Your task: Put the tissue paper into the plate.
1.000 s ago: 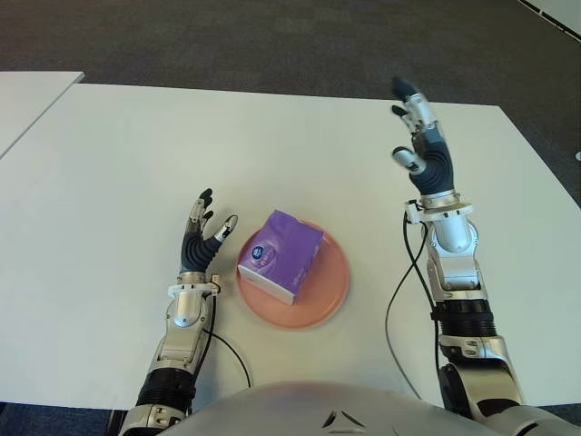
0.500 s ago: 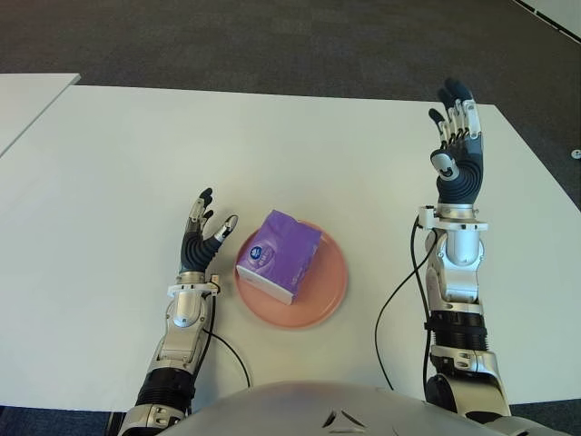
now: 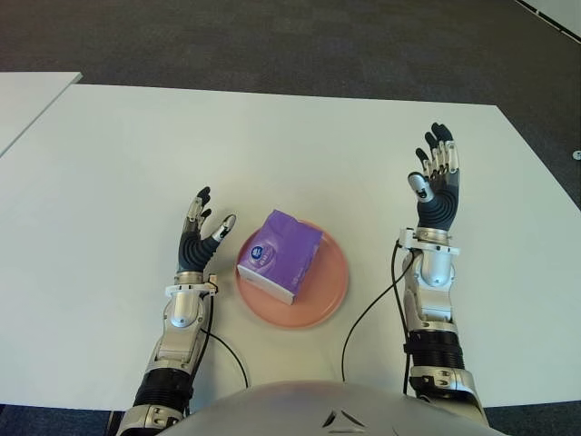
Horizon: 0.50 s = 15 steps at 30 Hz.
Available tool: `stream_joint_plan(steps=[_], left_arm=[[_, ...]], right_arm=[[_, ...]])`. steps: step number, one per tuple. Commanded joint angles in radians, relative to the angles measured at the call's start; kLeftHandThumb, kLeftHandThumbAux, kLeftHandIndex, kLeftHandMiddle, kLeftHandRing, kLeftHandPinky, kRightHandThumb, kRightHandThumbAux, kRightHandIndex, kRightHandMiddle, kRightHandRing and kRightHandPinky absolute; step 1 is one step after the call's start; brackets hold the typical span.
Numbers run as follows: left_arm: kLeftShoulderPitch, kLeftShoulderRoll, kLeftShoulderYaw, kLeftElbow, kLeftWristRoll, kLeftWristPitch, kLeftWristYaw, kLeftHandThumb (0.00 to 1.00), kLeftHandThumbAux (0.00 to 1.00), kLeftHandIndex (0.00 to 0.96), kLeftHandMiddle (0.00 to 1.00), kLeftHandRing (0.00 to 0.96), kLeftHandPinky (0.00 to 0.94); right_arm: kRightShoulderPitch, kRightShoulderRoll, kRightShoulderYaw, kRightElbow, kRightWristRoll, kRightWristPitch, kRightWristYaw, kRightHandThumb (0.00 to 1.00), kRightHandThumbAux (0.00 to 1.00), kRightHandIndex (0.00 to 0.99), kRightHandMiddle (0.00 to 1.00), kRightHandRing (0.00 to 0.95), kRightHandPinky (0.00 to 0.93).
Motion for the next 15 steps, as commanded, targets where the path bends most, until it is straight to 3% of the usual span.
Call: stream_joint_plan(steps=[1,13,15], left_arm=[[0.017,0.007,0.005,0.019,0.001,0.01,-0.01,0.0,0.523,0.0,0.0,0.0,0.0],[0.013,0.005,0.007,0.012,0.001,0.014,-0.007,0.0,0.541,0.0,0.0,0.0,0.0],[0.011,0.004,0.008,0.01,0.0,0.015,-0.006,0.0,0.546,0.0,0.0,0.0,0.0]], right_arm=[[0.005,0.013,0.005,0.041,-0.019,-0.029,-0.015,0.011,0.473,0.0,0.0,0.0,0.0],[-0.004,0.015,0.006,0.06,-0.026,-0.044,-0.022,0.01,0.475,0.0,0.0,0.0,0.0],[-0.013,0.023,0.017,0.249,0.02,-0.007,0.045,0.013,0.487,0.0,0.0,0.0,0.0]])
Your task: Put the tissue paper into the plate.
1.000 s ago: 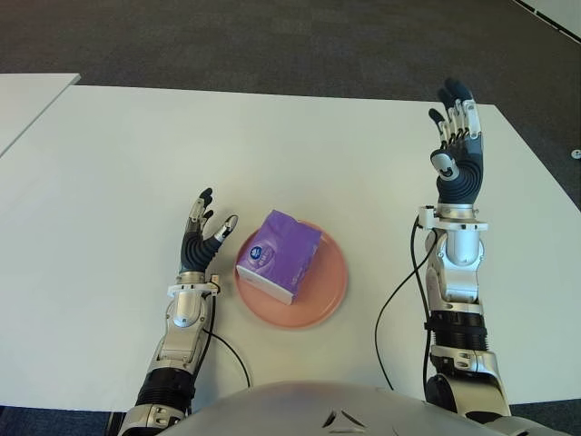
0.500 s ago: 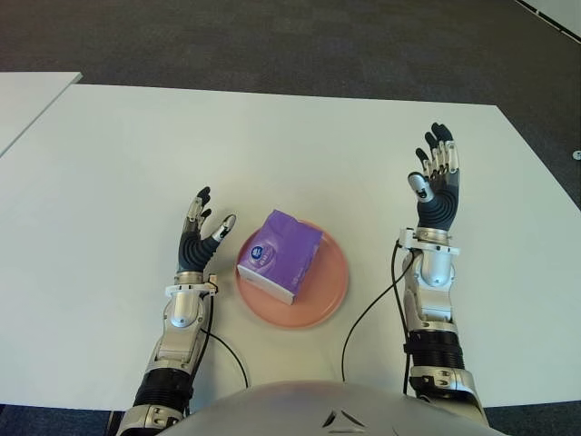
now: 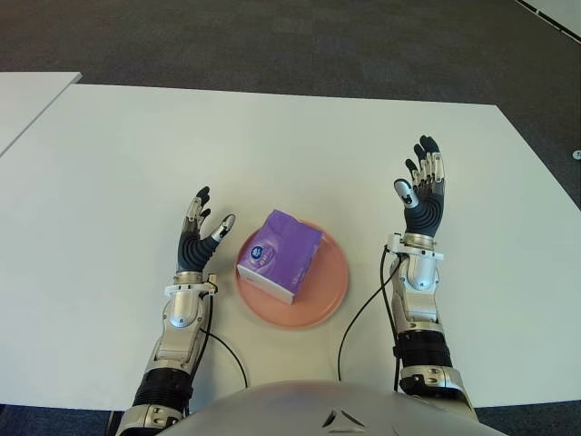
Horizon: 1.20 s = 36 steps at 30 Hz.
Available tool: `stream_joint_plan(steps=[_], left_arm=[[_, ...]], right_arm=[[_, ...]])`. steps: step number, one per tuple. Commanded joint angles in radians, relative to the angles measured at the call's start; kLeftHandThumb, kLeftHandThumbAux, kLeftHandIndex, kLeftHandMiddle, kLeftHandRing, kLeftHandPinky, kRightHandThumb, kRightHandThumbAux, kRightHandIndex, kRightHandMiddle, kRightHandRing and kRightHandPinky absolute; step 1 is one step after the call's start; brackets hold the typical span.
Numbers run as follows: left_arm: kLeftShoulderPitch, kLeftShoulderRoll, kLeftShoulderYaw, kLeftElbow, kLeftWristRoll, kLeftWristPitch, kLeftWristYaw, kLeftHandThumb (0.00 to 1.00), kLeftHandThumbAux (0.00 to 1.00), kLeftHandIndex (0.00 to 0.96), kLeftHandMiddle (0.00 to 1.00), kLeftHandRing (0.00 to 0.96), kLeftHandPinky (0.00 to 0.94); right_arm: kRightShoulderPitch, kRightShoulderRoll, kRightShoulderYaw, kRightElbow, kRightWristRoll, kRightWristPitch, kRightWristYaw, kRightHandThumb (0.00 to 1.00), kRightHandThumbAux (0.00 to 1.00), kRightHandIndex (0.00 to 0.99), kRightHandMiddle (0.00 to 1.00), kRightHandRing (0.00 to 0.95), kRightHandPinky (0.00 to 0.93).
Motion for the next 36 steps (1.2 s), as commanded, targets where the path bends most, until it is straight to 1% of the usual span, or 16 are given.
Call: stream_joint_plan(steps=[1,2,4,9,14,24,28,36], left_arm=[[0.01,0.002,0.007,0.01,-0.002,0.014,-0.006,0.0,0.547,0.0,0.0,0.0,0.0],[0.009,0.002,0.007,0.009,-0.002,0.013,-0.006,0.0,0.548,0.0,0.0,0.0,0.0],[0.005,0.002,0.008,0.014,0.0,0.007,-0.004,0.0,0.548,0.0,0.0,0.0,0.0],[-0.001,0.007,0.007,0.024,0.01,-0.018,-0.001,0.0,0.54,0.0,0.0,0.0,0.0],[-0.004,0.008,0.007,0.031,0.009,-0.035,-0.005,0.0,0.533,0.0,0.0,0.0,0.0],[-0.012,0.01,0.01,0.034,-0.012,-0.012,-0.017,0.0,0.532,0.0,0.0,0.0,0.0],[-0.01,0.011,0.008,0.033,-0.013,-0.023,-0.021,0.0,0.522,0.0,0.0,0.0,0.0],[-0.008,0.009,0.009,0.024,-0.009,-0.015,-0.018,0.0,0.534,0.0,0.0,0.0,0.0]], right_arm=[[-0.015,0.013,0.016,0.255,0.051,0.044,0.08,0.014,0.492,0.0,0.0,0.0,0.0],[-0.021,0.013,0.017,0.285,0.059,0.052,0.09,0.013,0.499,0.0,0.0,0.0,0.0],[-0.035,0.01,0.016,0.296,0.061,0.059,0.094,0.009,0.504,0.0,0.0,0.0,0.0],[-0.075,0.005,0.01,0.361,0.061,0.044,0.097,0.001,0.504,0.0,0.0,0.0,0.0],[-0.085,0.004,0.009,0.391,0.054,0.03,0.092,0.0,0.498,0.0,0.0,0.0,0.0],[-0.069,0.006,0.028,0.391,0.029,0.035,0.075,0.0,0.496,0.0,0.0,0.0,0.0],[-0.049,0.002,0.046,0.371,0.0,0.049,0.061,0.0,0.494,0.0,0.0,0.0,0.0],[-0.006,-0.017,0.072,0.336,-0.045,0.082,0.052,0.0,0.479,0.0,0.0,0.0,0.0]])
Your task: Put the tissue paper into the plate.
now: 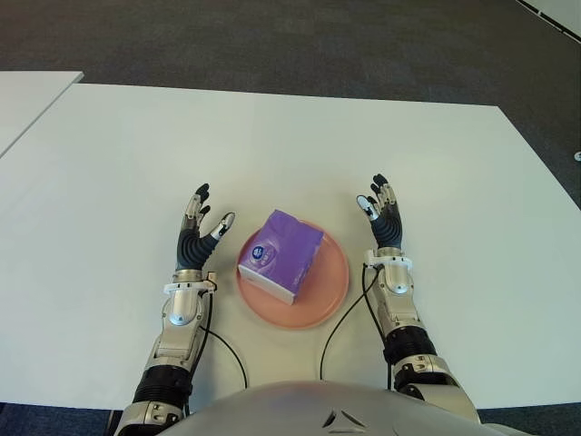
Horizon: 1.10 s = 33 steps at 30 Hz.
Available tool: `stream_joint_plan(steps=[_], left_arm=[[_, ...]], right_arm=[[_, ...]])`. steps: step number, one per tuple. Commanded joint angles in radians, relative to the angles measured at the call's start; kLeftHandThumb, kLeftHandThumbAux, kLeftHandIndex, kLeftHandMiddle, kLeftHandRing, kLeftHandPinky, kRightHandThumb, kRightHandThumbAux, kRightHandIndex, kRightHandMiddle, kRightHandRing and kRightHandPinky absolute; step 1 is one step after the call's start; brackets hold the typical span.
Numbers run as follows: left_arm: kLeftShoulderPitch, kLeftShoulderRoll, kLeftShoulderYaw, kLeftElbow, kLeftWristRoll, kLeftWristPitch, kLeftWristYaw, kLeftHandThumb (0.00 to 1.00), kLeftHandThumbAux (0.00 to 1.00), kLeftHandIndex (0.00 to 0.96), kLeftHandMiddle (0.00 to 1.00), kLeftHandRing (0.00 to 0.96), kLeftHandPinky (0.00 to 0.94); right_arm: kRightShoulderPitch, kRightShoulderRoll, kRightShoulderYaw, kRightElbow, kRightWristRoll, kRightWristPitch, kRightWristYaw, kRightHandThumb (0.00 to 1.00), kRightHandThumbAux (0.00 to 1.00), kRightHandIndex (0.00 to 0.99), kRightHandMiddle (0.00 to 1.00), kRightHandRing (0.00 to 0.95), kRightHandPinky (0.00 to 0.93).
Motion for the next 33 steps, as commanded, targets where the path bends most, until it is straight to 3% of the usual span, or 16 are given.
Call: stream_joint_plan(steps=[1,27,33], left_arm=[[0.008,0.007,0.003,0.011,0.0,0.007,-0.012,0.0,0.534,0.0,0.0,0.0,0.0],[0.016,0.009,0.009,-0.006,0.016,0.004,-0.005,0.0,0.542,0.0,0.0,0.0,0.0],[0.014,0.007,0.012,-0.002,0.012,0.004,-0.009,0.0,0.545,0.0,0.0,0.0,0.0]], right_arm=[[0.043,-0.012,0.017,-0.023,-0.025,0.041,-0.002,0.0,0.478,0.0,0.0,0.0,0.0],[0.186,-0.052,0.063,-0.189,-0.024,0.116,0.097,0.0,0.491,0.0,0.0,0.0,0.0],[0.233,-0.052,0.082,-0.266,-0.028,0.166,0.11,0.0,0.491,0.0,0.0,0.0,0.0]])
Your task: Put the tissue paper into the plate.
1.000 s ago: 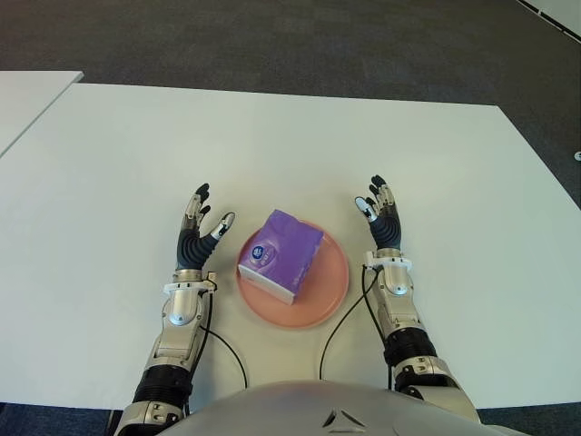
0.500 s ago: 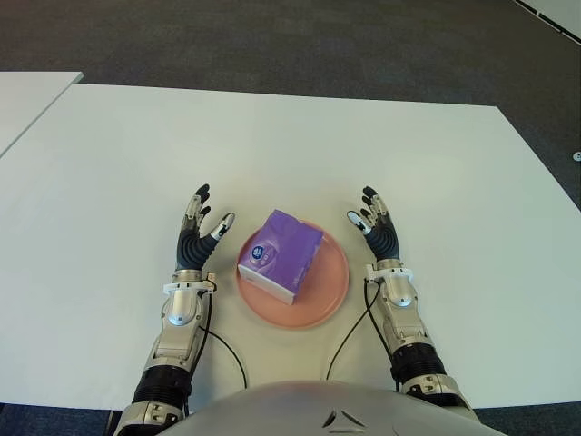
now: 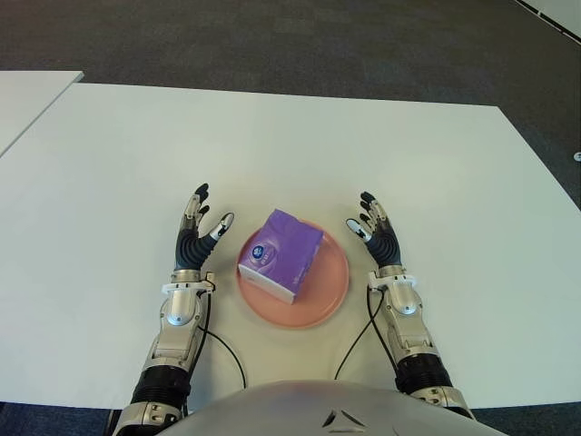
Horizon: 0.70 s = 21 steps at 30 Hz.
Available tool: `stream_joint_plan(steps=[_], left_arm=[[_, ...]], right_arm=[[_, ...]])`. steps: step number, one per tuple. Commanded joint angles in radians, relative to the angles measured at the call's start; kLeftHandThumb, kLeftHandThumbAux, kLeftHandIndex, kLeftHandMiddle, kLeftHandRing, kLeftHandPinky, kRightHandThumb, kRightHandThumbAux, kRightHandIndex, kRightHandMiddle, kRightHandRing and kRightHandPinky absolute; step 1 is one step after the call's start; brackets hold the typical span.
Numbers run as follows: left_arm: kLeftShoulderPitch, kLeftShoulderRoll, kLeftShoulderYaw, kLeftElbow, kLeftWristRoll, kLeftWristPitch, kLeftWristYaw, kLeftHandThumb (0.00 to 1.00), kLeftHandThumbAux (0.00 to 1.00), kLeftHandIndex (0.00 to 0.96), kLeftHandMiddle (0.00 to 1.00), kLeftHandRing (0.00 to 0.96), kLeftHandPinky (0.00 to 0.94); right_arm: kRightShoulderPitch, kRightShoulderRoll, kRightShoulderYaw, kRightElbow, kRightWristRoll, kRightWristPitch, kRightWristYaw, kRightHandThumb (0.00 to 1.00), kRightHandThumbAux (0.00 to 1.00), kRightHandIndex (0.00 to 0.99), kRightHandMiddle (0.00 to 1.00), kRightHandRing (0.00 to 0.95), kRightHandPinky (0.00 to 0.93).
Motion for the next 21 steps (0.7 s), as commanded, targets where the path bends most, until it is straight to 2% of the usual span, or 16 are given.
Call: stream_joint_plan(steps=[1,10,21], left_arm=[[0.008,0.0,0.003,0.005,0.001,0.007,-0.002,0.0,0.545,0.0,0.0,0.0,0.0],[0.004,-0.003,0.001,0.007,-0.008,0.01,-0.01,0.0,0.551,0.0,0.0,0.0,0.0],[0.001,-0.003,-0.002,0.006,-0.006,0.006,-0.012,0.0,0.549,0.0,0.0,0.0,0.0]], right_arm=[[0.045,-0.001,0.016,-0.039,-0.004,0.059,0.013,0.0,0.491,0.0,0.0,0.0,0.0],[0.076,0.005,0.013,-0.075,0.029,0.101,0.029,0.0,0.538,0.0,0.0,0.0,0.0],[0.06,0.018,0.0,-0.039,0.045,0.071,0.017,0.0,0.561,0.0,0.0,0.0,0.0]])
